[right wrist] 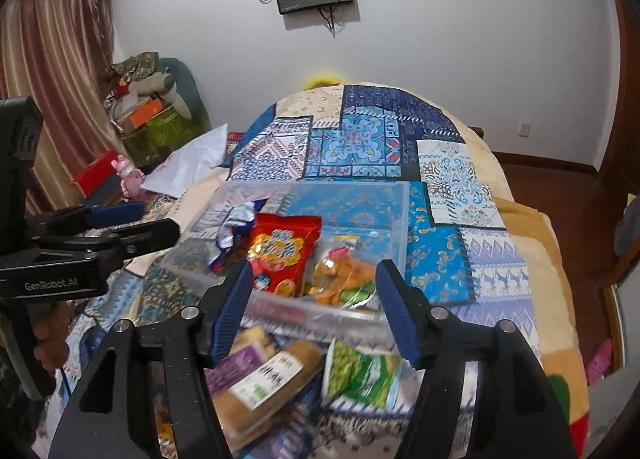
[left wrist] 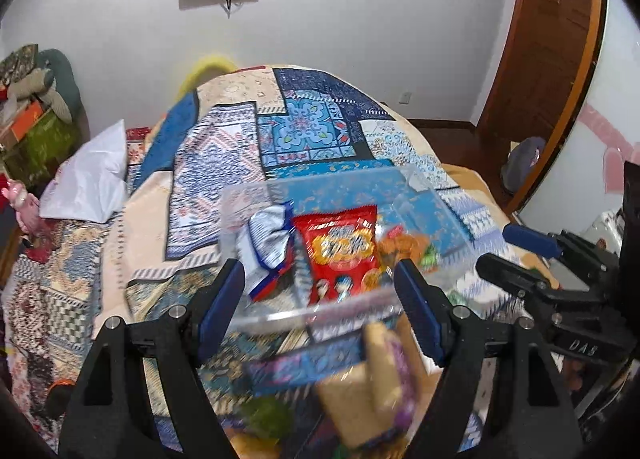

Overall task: Organize snacks
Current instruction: 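Release the red bag from the left tool while the right tool drops the puff bag, then grasp the biscuit roll with the right tool while the left tool grasps the cookie bag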

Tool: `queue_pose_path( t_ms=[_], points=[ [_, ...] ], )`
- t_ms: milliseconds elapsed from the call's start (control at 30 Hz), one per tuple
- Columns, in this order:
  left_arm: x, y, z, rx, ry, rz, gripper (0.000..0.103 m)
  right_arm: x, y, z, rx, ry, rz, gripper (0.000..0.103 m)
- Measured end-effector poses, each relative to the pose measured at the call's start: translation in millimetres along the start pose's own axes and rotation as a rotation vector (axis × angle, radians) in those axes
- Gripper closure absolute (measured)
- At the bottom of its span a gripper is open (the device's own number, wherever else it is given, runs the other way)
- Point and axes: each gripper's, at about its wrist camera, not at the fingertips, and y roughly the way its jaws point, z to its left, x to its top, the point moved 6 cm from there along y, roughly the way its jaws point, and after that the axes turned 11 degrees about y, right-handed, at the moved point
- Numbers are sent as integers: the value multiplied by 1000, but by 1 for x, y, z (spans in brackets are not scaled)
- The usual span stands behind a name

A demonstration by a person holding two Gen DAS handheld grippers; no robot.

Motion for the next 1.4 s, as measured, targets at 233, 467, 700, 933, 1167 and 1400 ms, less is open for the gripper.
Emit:
queue_pose_path(
  t_ms=[233, 467, 700, 933, 1167, 1400],
  points=[
    [-55, -21, 27, 37, -16, 64, 22, -25, 1, 15, 18, 3, 48, 39],
    [-120, -17, 52, 48, -80, 160, 22, -59, 28, 28, 11, 1, 144, 39],
    [-167, -6, 42, 15, -73, 227, 22, -80, 38, 26, -33, 7, 185, 39],
    [-188, 4, 23, -25, -44, 243, 22, -96, 27, 3, -82, -9, 218, 39],
    [-200, 12, 21, -18, -75, 241, 34, -107, 31, -17, -80, 30, 258, 55],
    [-203, 5, 27, 0, -80, 213, 54, -108, 48, -18, -94, 31, 265, 64]
  ],
)
